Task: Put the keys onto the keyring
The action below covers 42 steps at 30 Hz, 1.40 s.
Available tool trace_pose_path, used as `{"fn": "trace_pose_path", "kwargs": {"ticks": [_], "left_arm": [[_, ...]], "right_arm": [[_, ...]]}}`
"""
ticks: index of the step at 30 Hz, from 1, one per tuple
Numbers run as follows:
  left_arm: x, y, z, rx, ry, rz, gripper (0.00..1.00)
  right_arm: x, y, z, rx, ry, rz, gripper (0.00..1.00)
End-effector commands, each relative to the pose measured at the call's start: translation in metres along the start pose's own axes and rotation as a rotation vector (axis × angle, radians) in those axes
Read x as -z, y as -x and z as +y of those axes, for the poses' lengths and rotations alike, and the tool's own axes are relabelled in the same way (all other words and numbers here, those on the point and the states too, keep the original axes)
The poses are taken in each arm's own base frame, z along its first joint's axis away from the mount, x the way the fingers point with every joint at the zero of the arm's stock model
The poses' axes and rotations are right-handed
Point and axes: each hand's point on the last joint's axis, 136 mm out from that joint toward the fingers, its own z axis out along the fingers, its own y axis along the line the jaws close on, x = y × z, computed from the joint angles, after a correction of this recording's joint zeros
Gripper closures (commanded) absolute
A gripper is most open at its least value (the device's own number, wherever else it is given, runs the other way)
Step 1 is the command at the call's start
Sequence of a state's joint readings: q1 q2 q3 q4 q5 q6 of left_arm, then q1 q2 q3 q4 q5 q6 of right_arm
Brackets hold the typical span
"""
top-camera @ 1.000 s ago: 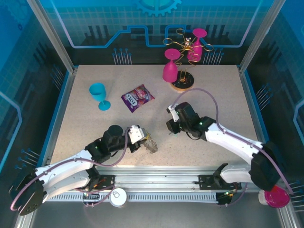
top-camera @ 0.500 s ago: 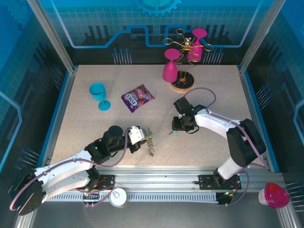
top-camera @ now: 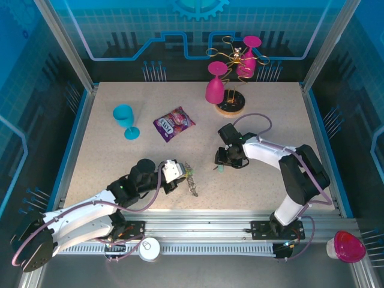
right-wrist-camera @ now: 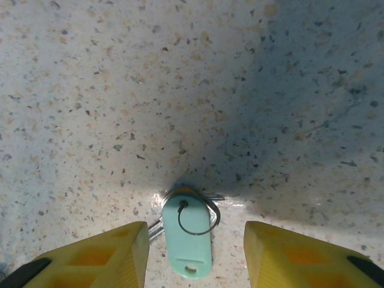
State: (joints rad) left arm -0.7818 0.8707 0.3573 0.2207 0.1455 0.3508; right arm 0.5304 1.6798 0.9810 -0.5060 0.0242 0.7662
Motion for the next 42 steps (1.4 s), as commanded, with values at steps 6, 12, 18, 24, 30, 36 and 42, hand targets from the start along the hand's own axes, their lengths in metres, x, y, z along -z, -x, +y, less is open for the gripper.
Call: {"fn": "trace_pose_path", "kwargs": {"ticks": [6,12,18,24,30,36,42], "left_arm": [[0.003,0.013,-0.002,-0.038,-0.013,-0.04,1.0],[0.003,0.013,-0.003,-0.042,-0.014,-0.039,1.0],[0.003,0.012,-0.003,-0.044,-0.015,-0.036,1.0],[0.003,0.013,-0.003,-0.049,-0.016,-0.037,1.0],[0.003,0.013,-0.003,-0.051,-0.016,-0.036,1.0],[0.004,0.014,-0.002,-0.052,-0.015,-0.037,1.0],[0.004,0.014,-0.002,-0.053,-0.014,-0.036,1.0]], "right_arm": [[-0.007,0.007,0.001,-0.062,0.006,0.011,0.58],[-0.008,0.011,0.007,-0.069,0.03,0.011,0.69],[-0.003,0.016,0.013,-0.05,0.05,0.001,0.84],[-0.001,0.019,0.014,0.0,0.04,0.001,0.9],[-0.006,0.013,0.01,0.026,0.015,0.028,0.81],[-0.008,0.012,0.008,0.064,-0.017,0.04,0.77],[0.011,0.023,0.007,0.132,-0.037,-0.031,0.69]]}}
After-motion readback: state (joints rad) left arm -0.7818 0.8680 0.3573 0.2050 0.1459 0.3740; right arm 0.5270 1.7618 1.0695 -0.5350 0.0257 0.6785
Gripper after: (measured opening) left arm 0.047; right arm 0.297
